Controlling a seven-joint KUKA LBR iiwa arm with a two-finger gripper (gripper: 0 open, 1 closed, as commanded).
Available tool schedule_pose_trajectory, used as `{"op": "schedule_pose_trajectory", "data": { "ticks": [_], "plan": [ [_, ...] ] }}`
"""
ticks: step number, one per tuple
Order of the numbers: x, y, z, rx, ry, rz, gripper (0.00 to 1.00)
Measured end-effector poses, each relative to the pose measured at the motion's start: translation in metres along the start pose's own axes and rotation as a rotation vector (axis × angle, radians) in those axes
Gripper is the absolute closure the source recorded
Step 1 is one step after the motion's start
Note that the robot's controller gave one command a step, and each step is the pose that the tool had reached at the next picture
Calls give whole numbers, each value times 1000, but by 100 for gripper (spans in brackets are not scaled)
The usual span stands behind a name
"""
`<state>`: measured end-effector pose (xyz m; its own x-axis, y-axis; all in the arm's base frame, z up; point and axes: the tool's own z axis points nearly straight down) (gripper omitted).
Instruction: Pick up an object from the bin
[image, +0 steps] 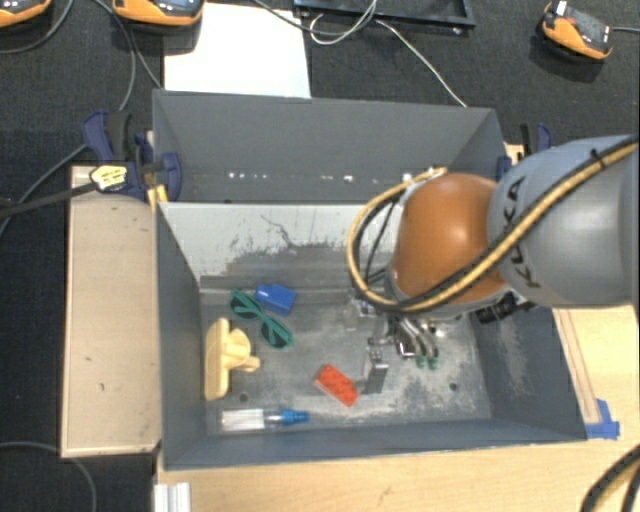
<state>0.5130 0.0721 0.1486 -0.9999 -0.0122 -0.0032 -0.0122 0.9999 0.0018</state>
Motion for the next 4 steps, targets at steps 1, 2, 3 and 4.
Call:
{"op": "schedule_pose_trajectory", "data": {
  "ticks": [1, 2, 3, 4],
  "plan": [
    [18, -23, 61, 2, 2, 36, 0],
    [23, -2, 76, 0, 1, -41, 0],
    [5, 16, 78, 0, -1, 34, 0],
    [5, 16, 78, 0, 0, 37, 100]
  ]
}}
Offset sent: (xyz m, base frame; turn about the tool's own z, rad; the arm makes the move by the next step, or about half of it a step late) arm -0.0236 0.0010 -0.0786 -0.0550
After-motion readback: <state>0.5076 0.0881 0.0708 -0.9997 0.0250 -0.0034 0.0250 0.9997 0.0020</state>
